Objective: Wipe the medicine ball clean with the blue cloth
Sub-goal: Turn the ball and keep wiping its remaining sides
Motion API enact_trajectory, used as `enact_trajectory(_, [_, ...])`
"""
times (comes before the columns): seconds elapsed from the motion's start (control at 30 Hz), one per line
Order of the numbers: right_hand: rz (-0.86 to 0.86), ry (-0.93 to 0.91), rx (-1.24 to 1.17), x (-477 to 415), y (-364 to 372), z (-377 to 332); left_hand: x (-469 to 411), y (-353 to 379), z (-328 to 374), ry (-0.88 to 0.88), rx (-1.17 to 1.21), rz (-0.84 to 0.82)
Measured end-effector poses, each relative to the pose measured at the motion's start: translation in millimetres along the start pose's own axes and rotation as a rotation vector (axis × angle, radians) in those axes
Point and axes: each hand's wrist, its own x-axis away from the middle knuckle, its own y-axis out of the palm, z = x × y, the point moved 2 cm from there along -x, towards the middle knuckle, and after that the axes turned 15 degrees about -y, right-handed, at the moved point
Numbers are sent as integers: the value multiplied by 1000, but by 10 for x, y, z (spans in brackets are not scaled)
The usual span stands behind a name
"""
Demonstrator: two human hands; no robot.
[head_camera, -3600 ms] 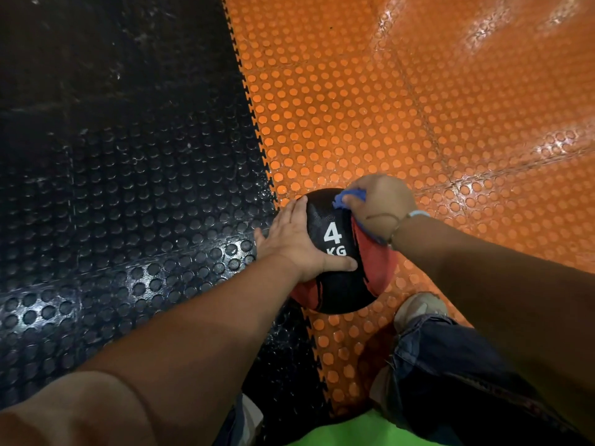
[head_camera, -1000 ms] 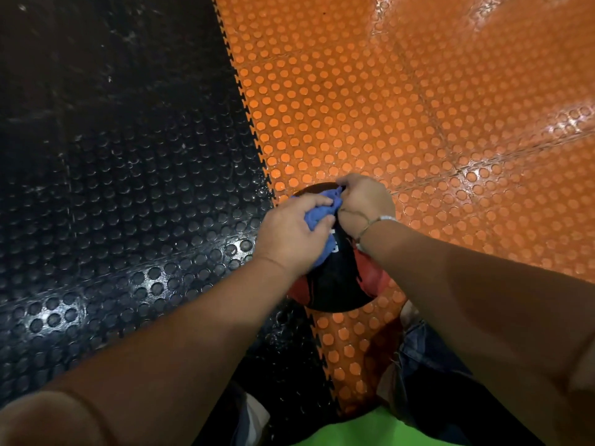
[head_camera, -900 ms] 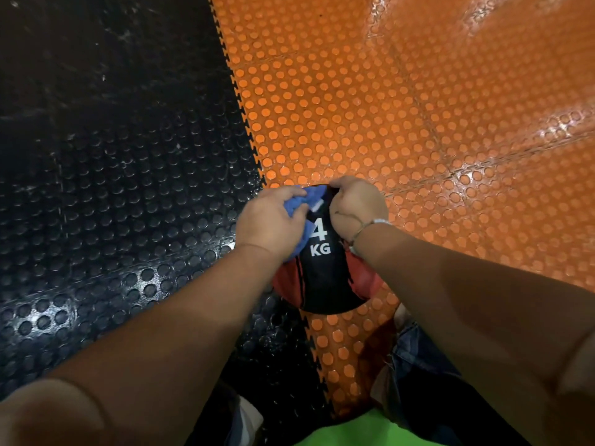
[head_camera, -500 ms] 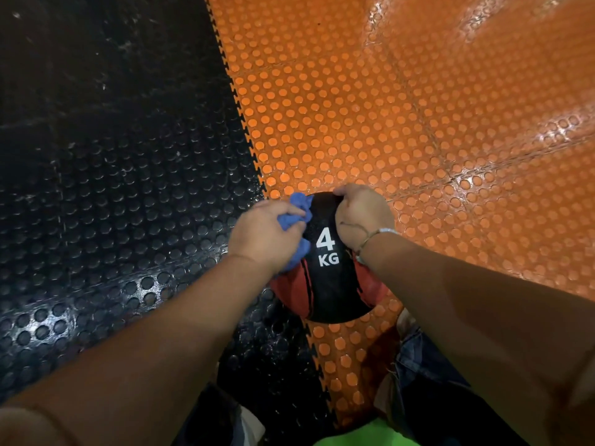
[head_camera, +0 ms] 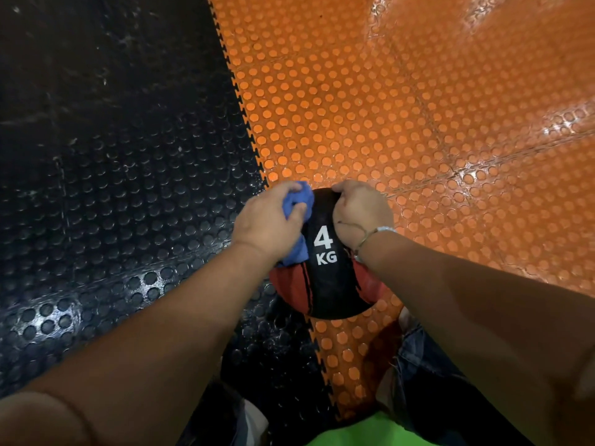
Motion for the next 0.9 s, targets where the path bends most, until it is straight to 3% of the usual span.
enact_trajectory(0.07, [2,-9,-5,-3,17,-22,-8,15,-19,-57,173,-12])
enact_trajectory(0.2, [-12,-9,5,-58,0,24,148,76,105,234,60,-156])
enact_trajectory(0.27, [-22,8,-6,-68,-6,19,11,40,33,106,75,-91])
enact_trajectory(0.37, [-49,29,-24,-111,4,-31,-135,-3,-33,-127,337,-114])
enact_trajectory(0.5, [-62,44,-37,-164,-17,-13,-51,6,-4,-21,315,-203])
enact_trajectory(0.63, [-54,50,-31,-140,-8,-24,-74,17,-121,-182,201,-119])
enact_trajectory(0.77, [-48,31,-24,-132,-9,-14,69,74,-24,61,-134,-44])
enact_trajectory(0.9, [-20,17,-8,-75,-9,52,77,-42,17,328,-114,-93])
